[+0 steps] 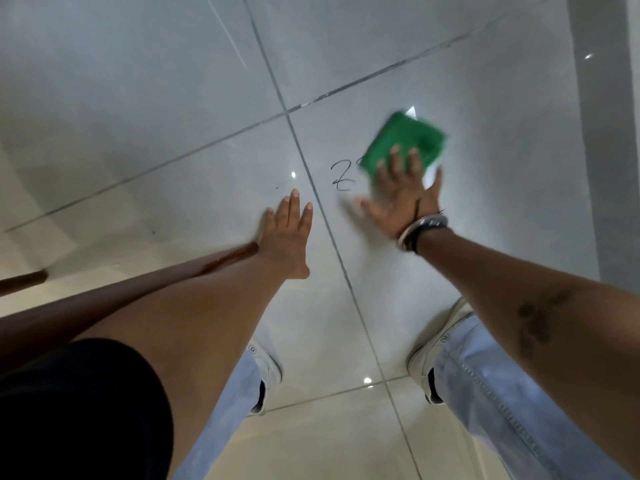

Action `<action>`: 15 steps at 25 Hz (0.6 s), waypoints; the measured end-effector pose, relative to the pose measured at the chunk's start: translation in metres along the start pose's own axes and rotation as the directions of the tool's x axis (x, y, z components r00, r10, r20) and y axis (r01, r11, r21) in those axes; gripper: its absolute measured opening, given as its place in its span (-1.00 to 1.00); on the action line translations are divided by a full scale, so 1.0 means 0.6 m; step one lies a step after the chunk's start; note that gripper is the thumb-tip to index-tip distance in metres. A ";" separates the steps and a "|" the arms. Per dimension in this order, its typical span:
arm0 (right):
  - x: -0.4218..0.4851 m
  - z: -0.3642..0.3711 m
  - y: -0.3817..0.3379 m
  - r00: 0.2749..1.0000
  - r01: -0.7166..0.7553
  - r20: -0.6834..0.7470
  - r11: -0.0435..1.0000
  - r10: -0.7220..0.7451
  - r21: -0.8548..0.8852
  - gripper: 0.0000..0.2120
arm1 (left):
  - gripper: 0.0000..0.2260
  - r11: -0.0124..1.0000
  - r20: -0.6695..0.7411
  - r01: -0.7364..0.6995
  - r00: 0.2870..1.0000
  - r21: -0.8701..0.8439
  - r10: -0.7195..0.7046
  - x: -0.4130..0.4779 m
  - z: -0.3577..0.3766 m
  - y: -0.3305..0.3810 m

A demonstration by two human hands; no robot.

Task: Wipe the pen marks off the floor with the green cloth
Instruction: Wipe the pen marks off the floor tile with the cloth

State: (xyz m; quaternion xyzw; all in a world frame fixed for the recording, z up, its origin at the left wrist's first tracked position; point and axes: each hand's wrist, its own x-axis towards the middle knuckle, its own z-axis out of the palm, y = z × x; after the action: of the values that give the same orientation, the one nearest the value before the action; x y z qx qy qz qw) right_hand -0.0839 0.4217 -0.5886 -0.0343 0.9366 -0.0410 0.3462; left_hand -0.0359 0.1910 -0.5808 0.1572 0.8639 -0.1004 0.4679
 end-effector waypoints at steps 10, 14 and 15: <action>0.033 -0.027 -0.020 0.972 -0.213 -0.049 0.954 0.228 0.210 -0.15 | 0.17 0.997 -0.035 -0.036 0.999 0.066 0.038 -0.008 0.005 -0.017; 0.000 0.003 -0.057 0.856 0.517 0.164 0.811 -0.490 -0.275 -0.15 | 0.20 0.997 0.016 -0.037 0.999 0.065 0.036 -0.008 -0.011 -0.016; -0.011 0.007 -0.043 0.778 0.628 0.231 0.714 -0.584 -0.310 -0.21 | 0.21 0.997 0.035 -0.042 0.999 0.066 0.040 -0.008 -0.016 -0.020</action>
State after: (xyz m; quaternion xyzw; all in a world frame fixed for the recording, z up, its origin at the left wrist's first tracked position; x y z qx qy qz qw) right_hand -0.0755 0.3964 -0.5847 -0.4067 0.8417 0.0271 0.3542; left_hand -0.0454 0.1820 -0.5714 0.1885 0.8488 -0.1222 0.4787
